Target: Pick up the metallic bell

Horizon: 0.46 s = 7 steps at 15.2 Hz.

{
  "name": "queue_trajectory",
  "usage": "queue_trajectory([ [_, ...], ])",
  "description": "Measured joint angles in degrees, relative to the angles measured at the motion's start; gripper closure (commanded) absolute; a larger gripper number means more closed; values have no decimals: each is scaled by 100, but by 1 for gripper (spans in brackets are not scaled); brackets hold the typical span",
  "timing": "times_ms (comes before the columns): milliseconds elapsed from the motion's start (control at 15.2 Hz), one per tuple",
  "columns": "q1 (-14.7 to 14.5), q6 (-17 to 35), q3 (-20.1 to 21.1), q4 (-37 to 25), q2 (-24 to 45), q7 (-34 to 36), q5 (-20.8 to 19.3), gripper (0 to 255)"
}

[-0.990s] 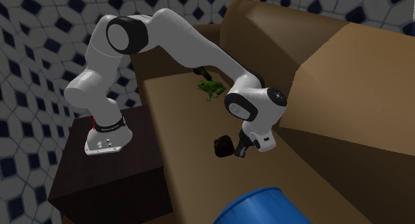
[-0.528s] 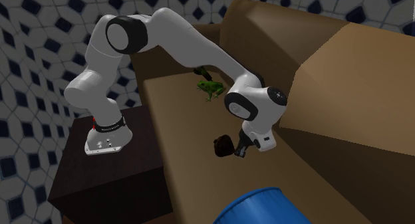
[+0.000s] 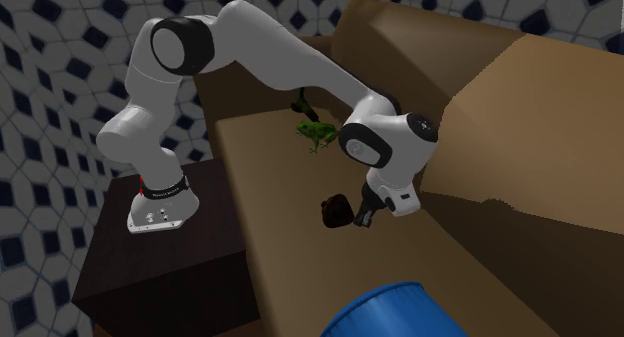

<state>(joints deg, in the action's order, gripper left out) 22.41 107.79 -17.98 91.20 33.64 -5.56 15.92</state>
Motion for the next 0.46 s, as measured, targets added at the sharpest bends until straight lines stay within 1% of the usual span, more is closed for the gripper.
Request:
queue_trajectory([
  [462,-24,-371,-50,-123,-264,76,-91,255],
])
